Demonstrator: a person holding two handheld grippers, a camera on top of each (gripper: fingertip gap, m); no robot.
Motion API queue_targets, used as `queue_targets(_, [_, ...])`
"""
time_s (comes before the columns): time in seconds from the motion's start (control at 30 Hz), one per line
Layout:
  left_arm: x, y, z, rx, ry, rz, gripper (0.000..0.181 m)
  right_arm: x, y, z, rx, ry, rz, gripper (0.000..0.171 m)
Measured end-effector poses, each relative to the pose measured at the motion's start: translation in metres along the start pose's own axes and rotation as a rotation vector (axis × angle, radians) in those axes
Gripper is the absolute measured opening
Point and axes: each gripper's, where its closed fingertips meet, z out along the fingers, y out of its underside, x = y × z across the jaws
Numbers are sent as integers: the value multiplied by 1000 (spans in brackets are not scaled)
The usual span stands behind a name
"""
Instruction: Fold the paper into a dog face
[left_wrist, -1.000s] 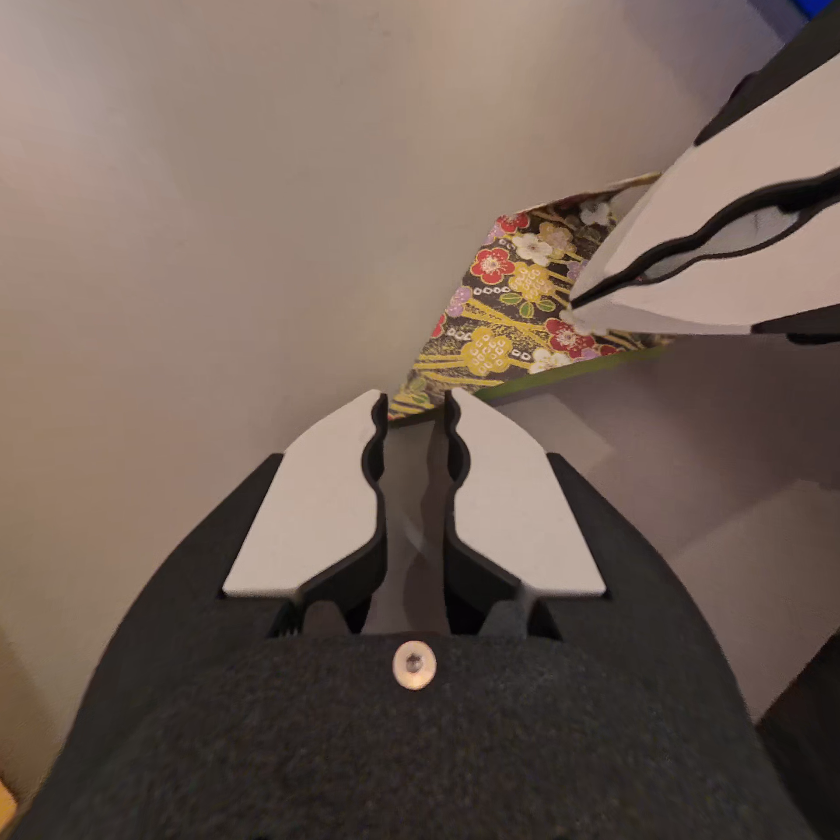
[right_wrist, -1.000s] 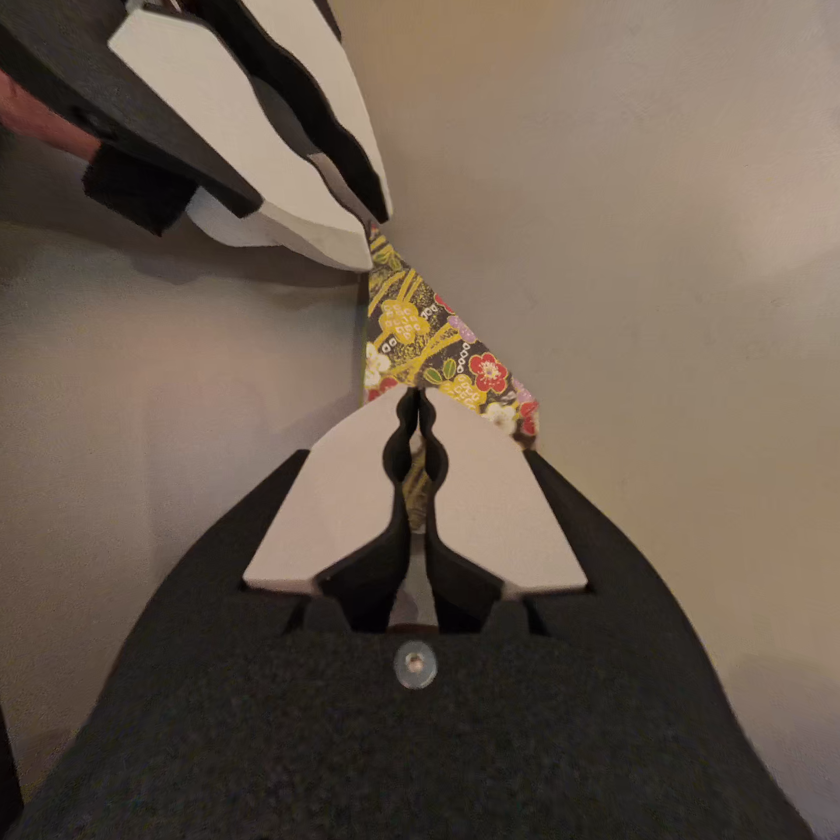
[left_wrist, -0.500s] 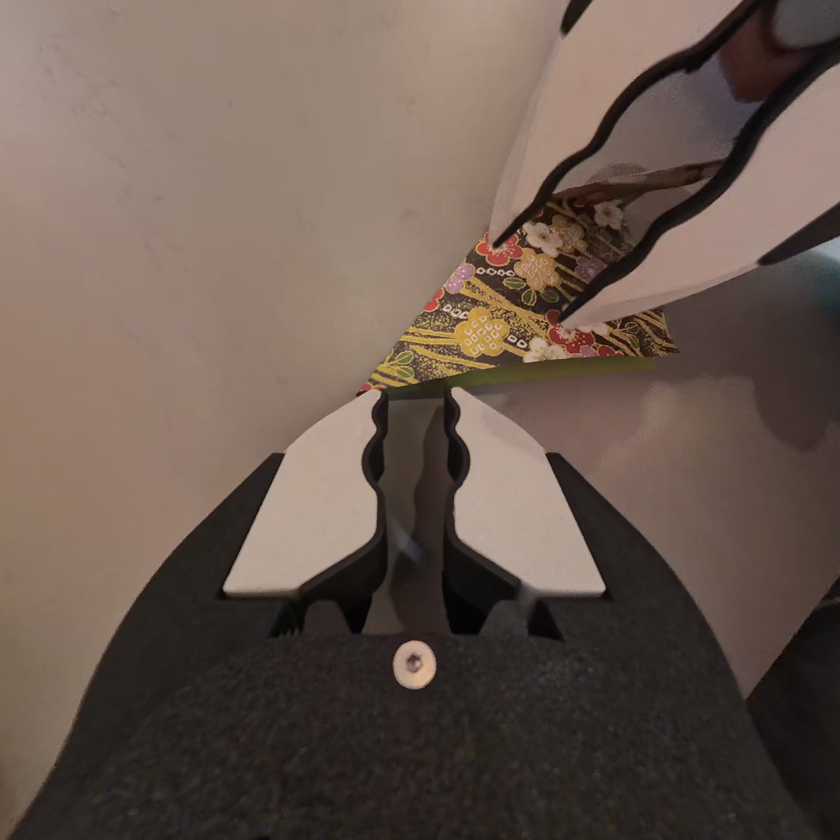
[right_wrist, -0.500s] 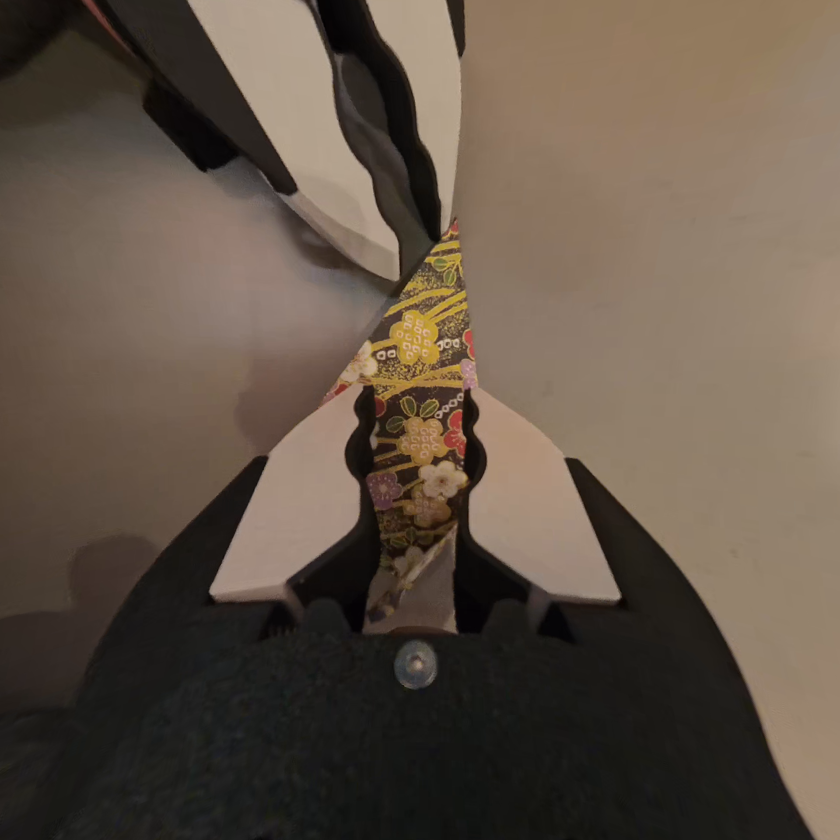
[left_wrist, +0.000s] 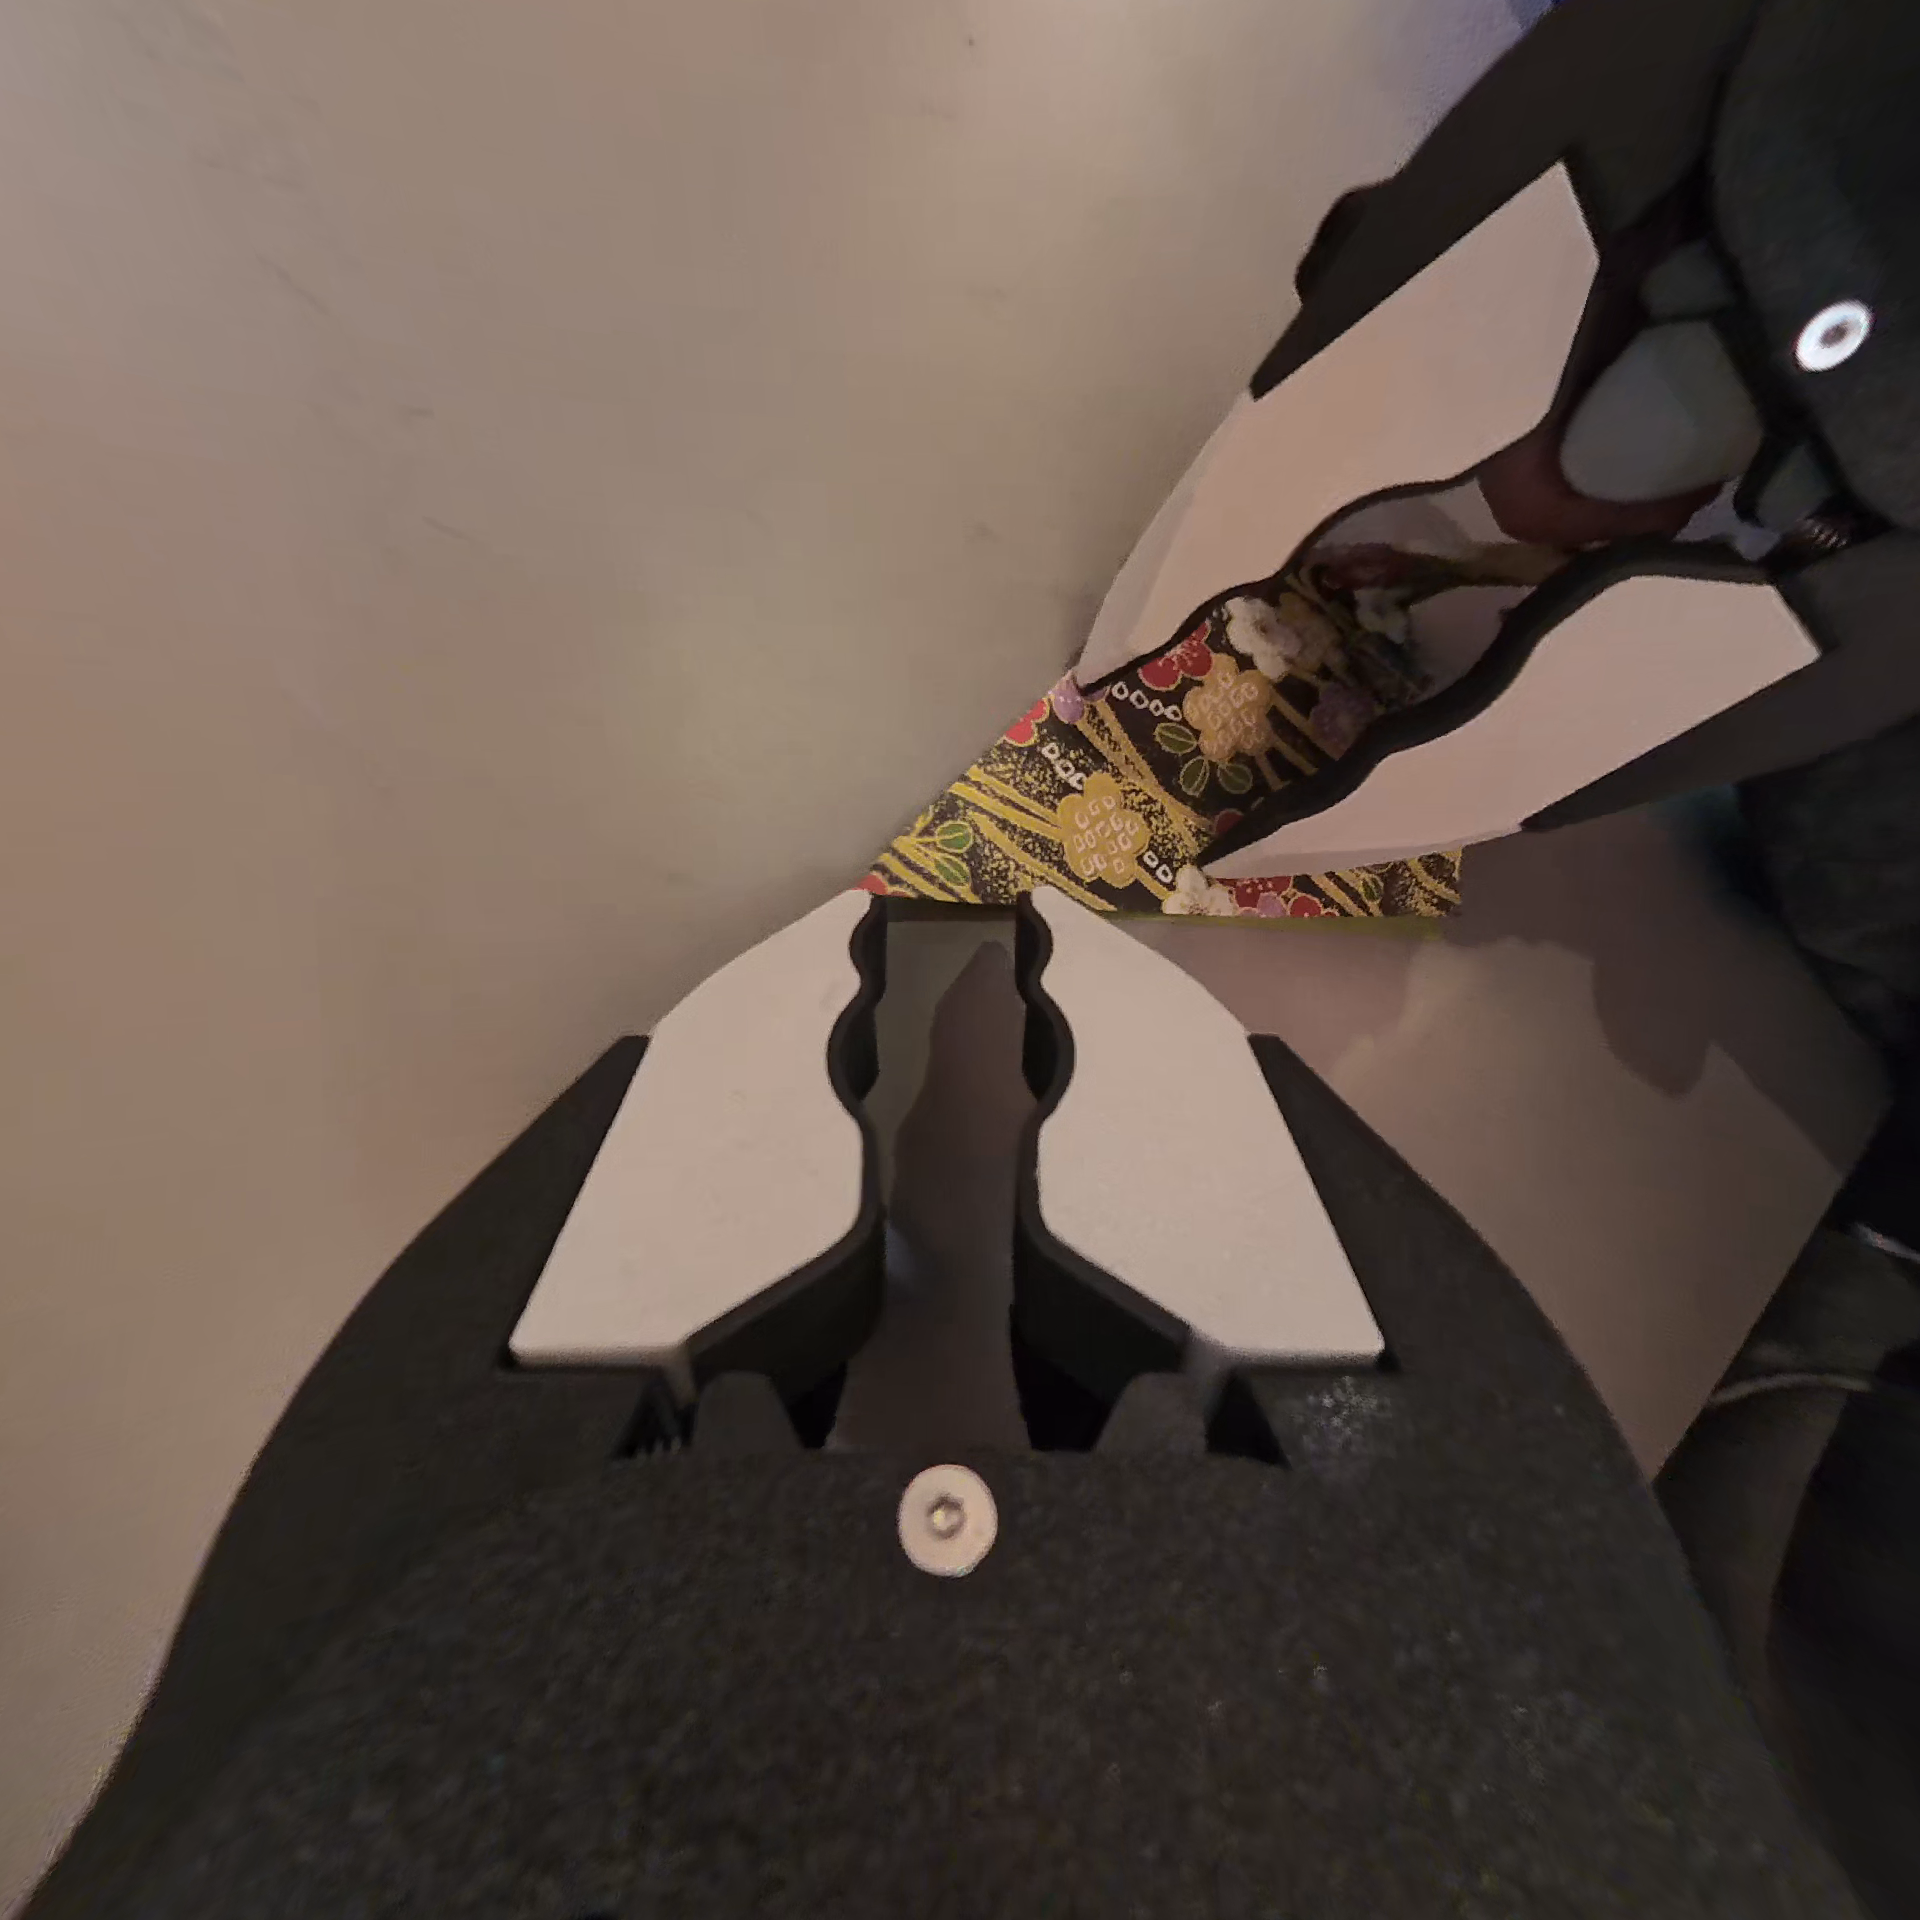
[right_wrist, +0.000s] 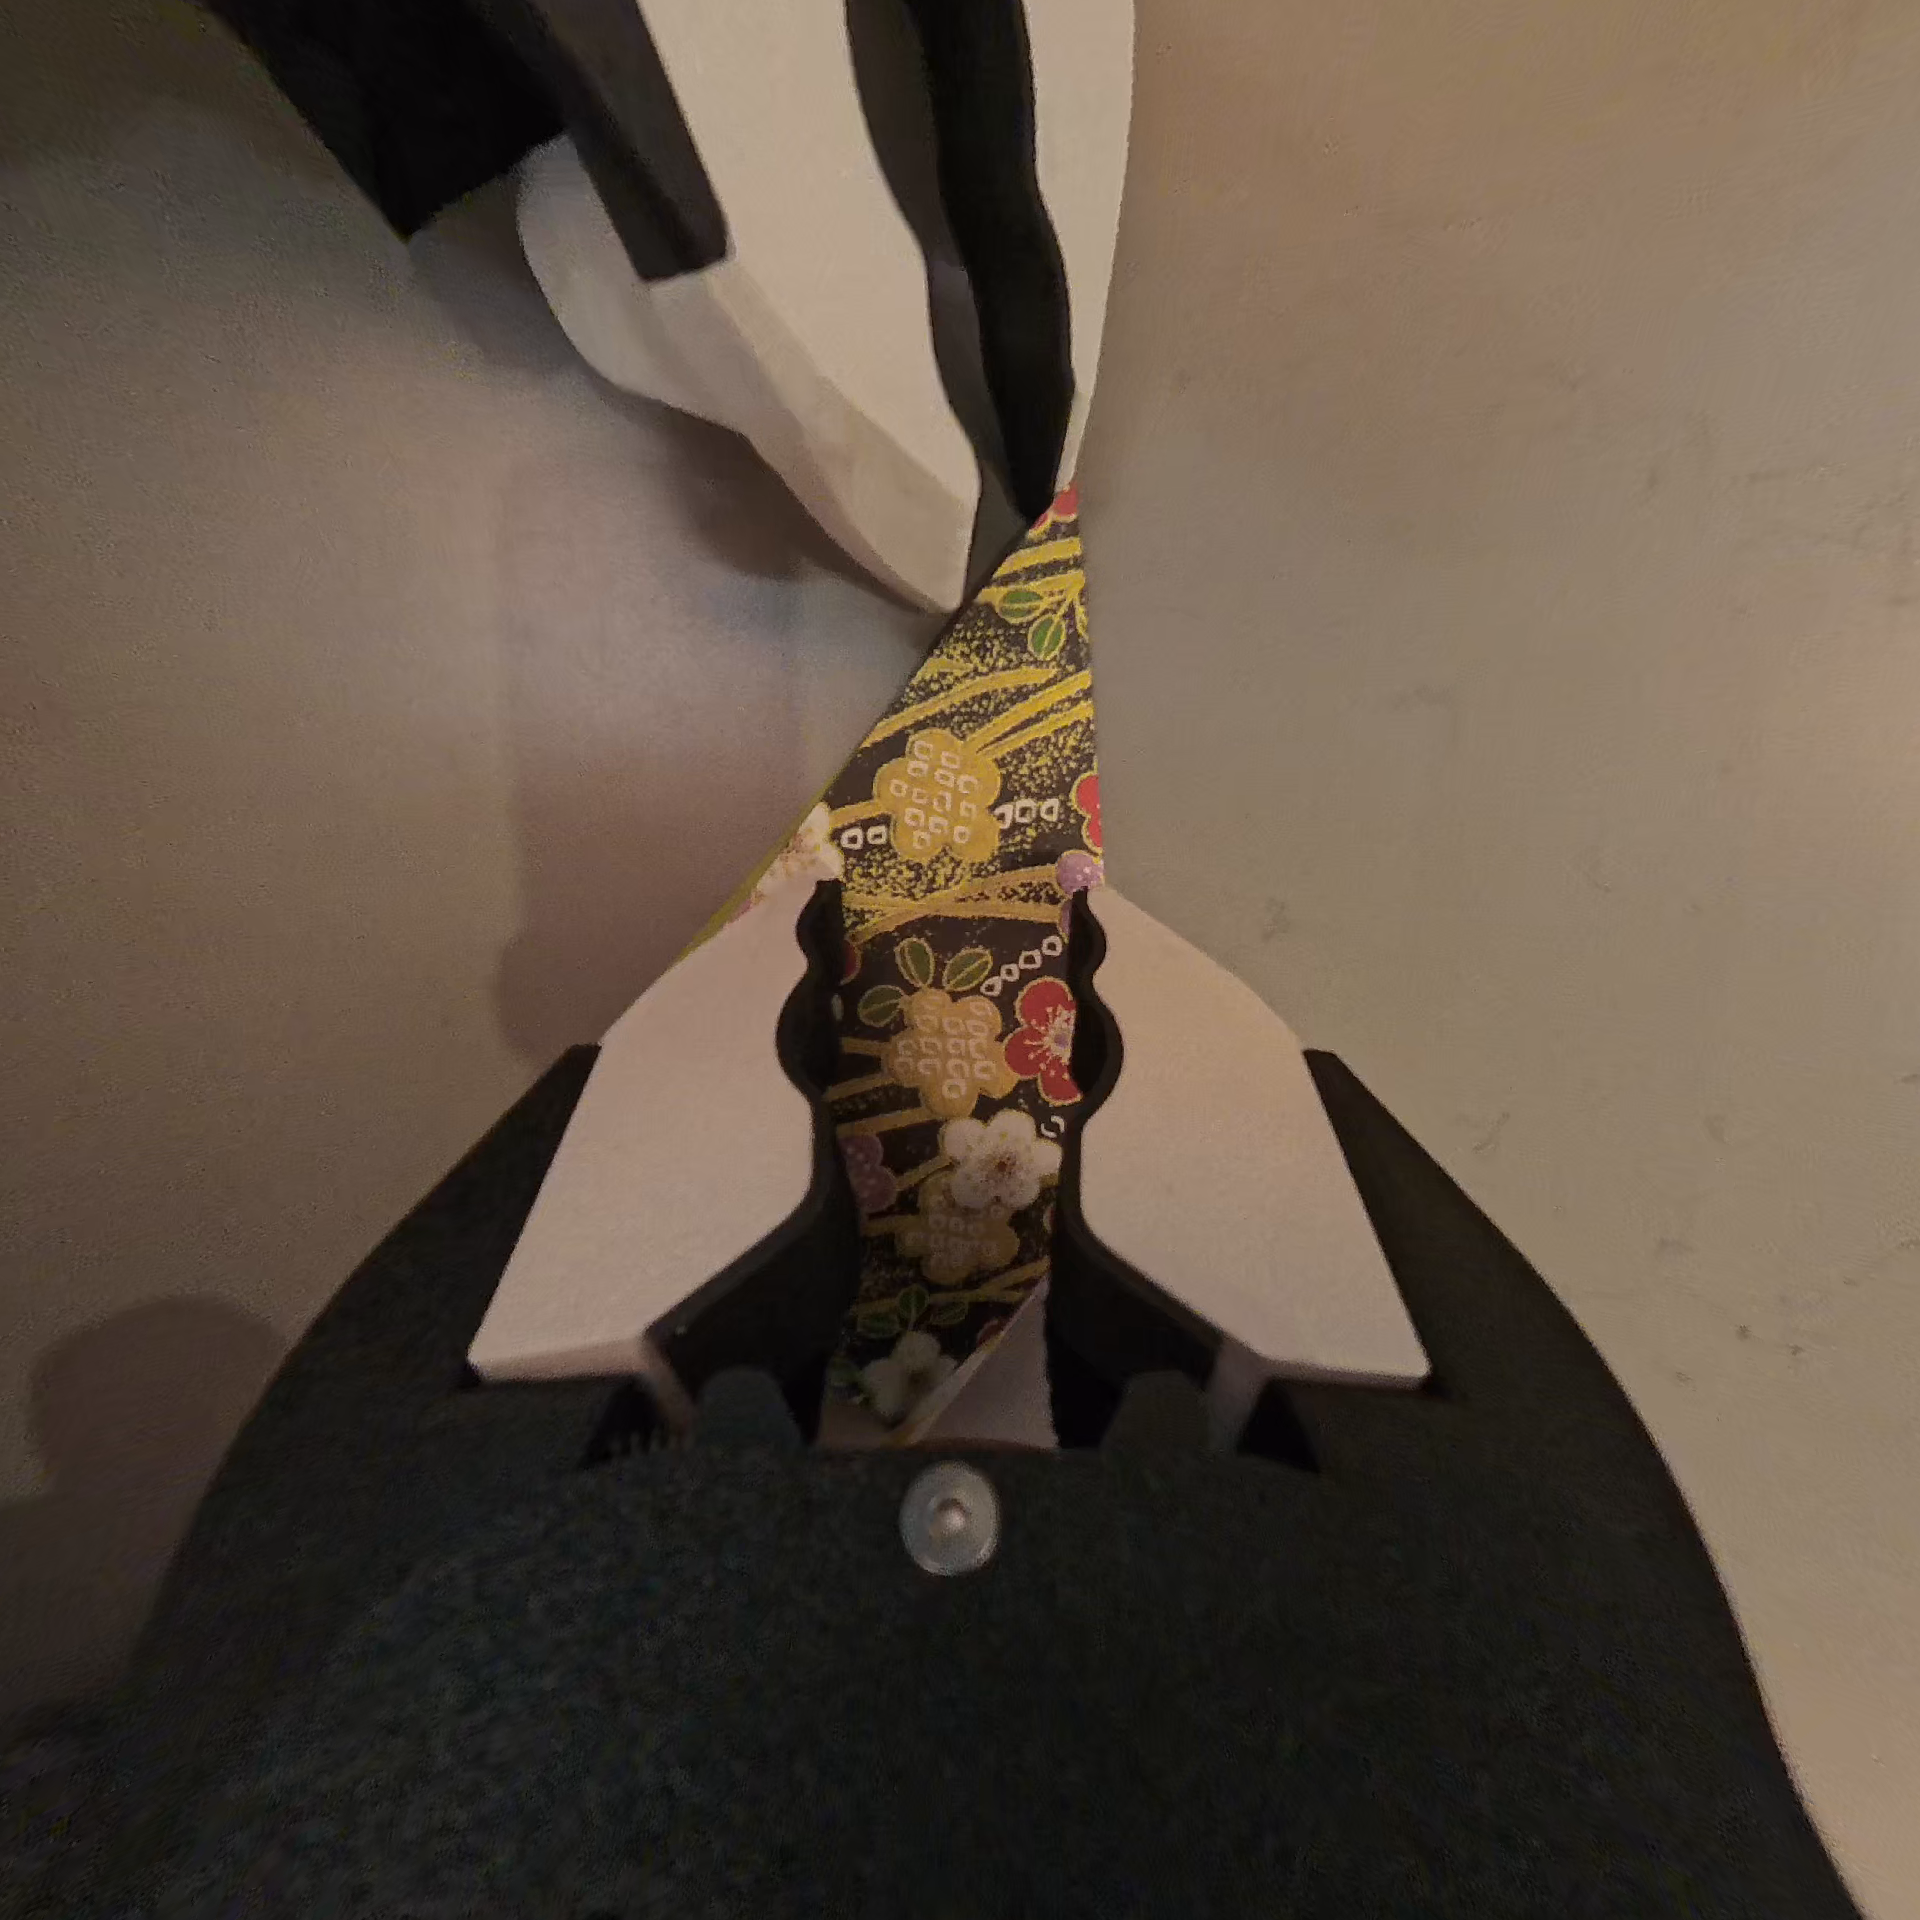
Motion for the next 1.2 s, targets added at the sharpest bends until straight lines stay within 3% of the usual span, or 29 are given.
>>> queue_targets(0.1, [-8, -4, -7, 37, -25, -38, 39, 0, 0, 0, 0, 1, 3, 41])
queue_targets(0.23, [-13, -3, -9, 22, -58, -35, 42, 0, 0, 0, 18, 3, 7, 41])
queue_targets(0.37, [-11, -5, -3, 9, -65, -29, 37, 0, 0, 0, 29, 6, 7, 41])
queue_targets(0.63, [-11, -5, 4, -22, -57, -58, 1, 0, 0, 0, 39, 6, 7, 41])
queue_targets(0.87, [2, -17, -2, 27, -45, 48, 0, 1, 0, 0, 46, 11, 16, 41])
queue_targets(1.07, [43, -33, -9, 116, 102, 170, 0, 1, 0, 0, 53, 10, 15, 41])
queue_targets(1.2, [59, -24, -4, 76, 137, 256, 0, 1, 0, 0, 57, 11, 16, 41])
